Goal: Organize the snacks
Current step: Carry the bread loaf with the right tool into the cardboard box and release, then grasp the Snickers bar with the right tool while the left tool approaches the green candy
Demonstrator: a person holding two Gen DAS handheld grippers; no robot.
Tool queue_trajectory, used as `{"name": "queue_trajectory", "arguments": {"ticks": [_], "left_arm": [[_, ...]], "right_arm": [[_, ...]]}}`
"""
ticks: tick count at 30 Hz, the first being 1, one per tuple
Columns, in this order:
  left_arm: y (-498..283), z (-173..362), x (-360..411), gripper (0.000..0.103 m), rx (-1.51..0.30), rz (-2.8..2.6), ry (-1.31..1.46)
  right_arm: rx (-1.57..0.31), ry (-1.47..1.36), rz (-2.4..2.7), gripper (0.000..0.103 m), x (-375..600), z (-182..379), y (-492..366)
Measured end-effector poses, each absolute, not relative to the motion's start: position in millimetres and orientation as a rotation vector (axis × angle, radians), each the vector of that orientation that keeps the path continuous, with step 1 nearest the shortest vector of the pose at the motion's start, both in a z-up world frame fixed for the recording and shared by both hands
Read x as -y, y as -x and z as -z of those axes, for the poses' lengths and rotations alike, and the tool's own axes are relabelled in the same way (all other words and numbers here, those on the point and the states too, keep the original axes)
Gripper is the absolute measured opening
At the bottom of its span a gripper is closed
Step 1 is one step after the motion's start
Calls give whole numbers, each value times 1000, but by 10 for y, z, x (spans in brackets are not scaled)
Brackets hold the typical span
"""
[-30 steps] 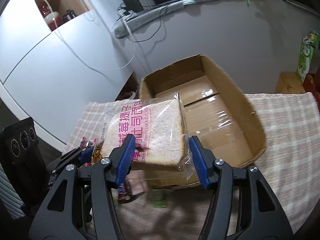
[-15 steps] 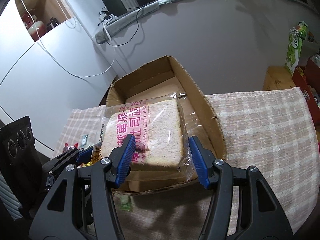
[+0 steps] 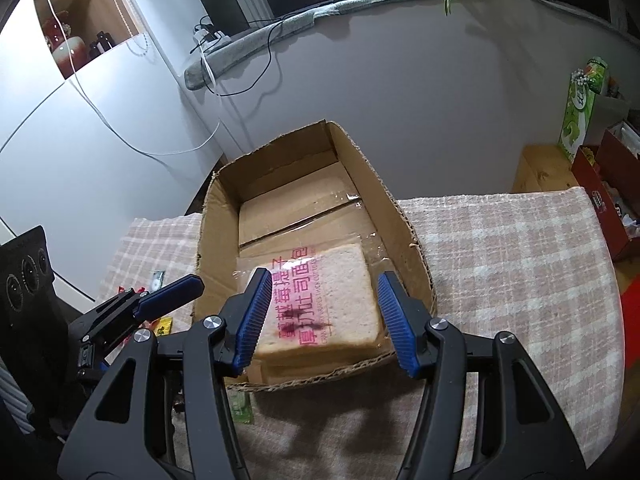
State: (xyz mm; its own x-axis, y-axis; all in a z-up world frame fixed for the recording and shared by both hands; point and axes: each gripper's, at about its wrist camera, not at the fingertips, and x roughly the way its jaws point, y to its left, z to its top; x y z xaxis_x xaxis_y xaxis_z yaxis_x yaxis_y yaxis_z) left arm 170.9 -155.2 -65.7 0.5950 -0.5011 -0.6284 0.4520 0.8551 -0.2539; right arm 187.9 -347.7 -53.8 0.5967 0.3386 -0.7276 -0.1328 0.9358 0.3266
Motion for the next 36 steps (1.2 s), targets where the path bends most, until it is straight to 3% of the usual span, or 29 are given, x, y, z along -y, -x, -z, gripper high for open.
{"name": "queue_trajectory", "arguments": {"ticks": [12, 25, 30, 33, 36], "left_arm": [[-1320, 545, 1013, 60, -742, 485, 98], [-830, 846, 247, 60, -823, 352, 169], [-765, 983, 198, 60, -856, 342, 191], [-731, 1066, 192, 51, -876, 349, 212], [-702, 1131, 201, 48, -891, 358, 225]], "right_arm": [[-874, -229, -328, 59, 3234, 400, -1430], [-950, -173, -415, 57, 2795, 675, -934], [-986, -129, -466, 46, 2507, 809, -867], [-1012, -121, -499, 38, 2365, 893, -879], [-1030, -98, -523, 31, 2224, 952, -906]]}}
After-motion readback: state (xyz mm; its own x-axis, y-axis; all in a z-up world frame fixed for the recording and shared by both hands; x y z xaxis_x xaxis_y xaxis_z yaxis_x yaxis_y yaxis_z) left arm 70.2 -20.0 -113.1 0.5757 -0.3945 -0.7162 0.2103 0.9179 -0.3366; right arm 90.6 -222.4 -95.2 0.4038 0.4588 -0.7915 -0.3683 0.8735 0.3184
